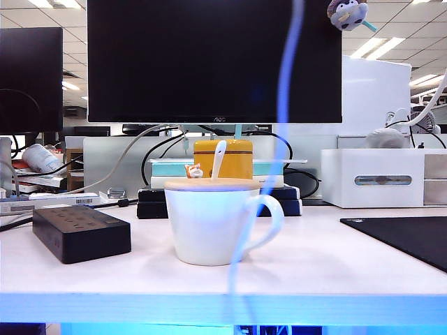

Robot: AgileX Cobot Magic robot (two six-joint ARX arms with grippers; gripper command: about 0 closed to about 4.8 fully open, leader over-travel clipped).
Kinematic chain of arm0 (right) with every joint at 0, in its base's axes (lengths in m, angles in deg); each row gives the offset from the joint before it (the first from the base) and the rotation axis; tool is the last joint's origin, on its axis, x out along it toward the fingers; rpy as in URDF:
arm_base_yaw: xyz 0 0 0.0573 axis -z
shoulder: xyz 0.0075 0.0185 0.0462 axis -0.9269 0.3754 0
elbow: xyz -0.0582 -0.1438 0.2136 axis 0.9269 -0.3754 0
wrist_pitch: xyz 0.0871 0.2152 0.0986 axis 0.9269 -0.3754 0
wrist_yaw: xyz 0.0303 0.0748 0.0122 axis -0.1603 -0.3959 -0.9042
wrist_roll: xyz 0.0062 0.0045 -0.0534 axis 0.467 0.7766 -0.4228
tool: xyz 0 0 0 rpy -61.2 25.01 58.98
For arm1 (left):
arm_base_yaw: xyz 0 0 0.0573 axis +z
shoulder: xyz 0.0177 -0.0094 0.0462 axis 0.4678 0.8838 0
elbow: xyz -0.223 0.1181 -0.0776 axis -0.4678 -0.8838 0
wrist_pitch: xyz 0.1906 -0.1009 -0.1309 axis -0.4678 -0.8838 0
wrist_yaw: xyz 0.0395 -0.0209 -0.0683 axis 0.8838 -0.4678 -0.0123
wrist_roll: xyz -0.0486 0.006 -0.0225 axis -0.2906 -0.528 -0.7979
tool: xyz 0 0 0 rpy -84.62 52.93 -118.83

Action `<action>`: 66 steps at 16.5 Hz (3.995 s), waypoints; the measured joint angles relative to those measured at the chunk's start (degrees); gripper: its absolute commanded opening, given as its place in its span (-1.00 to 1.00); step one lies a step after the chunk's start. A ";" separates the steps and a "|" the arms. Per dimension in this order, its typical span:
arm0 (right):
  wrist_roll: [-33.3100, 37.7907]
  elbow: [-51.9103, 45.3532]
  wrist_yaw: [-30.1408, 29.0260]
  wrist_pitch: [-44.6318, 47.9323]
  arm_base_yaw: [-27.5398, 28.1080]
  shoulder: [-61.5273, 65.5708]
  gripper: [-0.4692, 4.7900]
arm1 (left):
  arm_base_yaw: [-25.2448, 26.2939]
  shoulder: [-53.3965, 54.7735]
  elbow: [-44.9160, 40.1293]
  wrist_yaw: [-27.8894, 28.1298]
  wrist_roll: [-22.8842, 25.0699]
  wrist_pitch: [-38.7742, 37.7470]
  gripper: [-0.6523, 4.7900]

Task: Plug the white charger into the left socket.

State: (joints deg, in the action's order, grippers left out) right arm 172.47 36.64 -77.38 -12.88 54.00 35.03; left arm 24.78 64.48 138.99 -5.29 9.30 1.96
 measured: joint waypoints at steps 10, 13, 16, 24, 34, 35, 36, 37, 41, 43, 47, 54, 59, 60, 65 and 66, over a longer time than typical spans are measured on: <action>5.29 0.00 2.19 1.40 -9.81 2.23 -0.35 | -0.37 0.63 0.00 -6.80 4.44 1.20 0.64; 5.29 0.00 2.01 8.74 -10.19 2.38 -0.35 | -6.23 2.49 -0.04 -8.41 9.16 1.44 1.00; 5.29 0.00 1.66 10.58 -10.21 2.38 -0.35 | -15.04 4.72 -0.02 -2.10 10.38 3.74 1.00; 5.29 -0.02 -0.46 8.81 -11.78 2.38 -0.35 | -25.42 15.15 -0.07 3.65 12.87 14.93 1.00; 5.29 0.00 -0.92 8.81 -11.78 2.38 -0.35 | -26.01 20.17 -0.04 2.58 14.14 25.07 1.00; 5.29 0.00 -0.94 8.81 -11.78 2.38 -0.35 | -26.38 20.79 -0.04 2.45 14.12 25.75 1.00; 5.29 0.00 -0.92 8.81 -11.78 2.38 -0.35 | -26.40 20.76 -0.04 2.43 14.14 25.97 1.00; 5.29 0.00 -0.13 9.29 -11.78 2.38 -0.35 | -26.73 20.76 -0.04 2.75 14.10 28.06 1.00; 5.29 0.00 0.68 12.13 -12.66 3.02 -0.35 | -26.75 20.76 -0.04 -2.12 13.92 28.65 1.00; 5.29 -0.02 -1.22 12.02 -14.14 3.02 -0.35 | -26.77 20.50 -0.04 -3.87 13.94 26.93 1.00; 5.29 -0.02 -4.52 12.02 -15.89 2.82 -0.35 | -26.77 17.70 -0.07 -2.40 14.03 19.69 1.00; 5.29 -0.02 -3.23 12.02 -16.39 2.82 -0.35 | -27.63 13.22 0.00 9.49 13.92 17.53 1.00; 5.29 -0.02 -3.17 12.00 -16.46 2.84 -0.35 | -35.85 13.22 0.00 16.46 15.65 17.53 1.00; 5.29 -0.02 -3.19 12.00 -16.46 2.84 -0.35 | -36.09 13.42 0.00 17.90 15.67 18.25 1.00; 5.29 -0.02 -3.19 12.00 -16.50 2.84 -0.35 | -36.15 14.49 0.00 19.26 16.37 18.64 1.00; 5.29 -0.02 -3.19 12.02 -16.50 2.84 -0.35 | -36.15 14.69 0.00 19.56 16.76 18.67 1.00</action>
State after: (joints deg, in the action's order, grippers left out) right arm 177.76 36.62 -80.57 -0.86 37.50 37.87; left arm -11.37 79.17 138.99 14.27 26.06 20.63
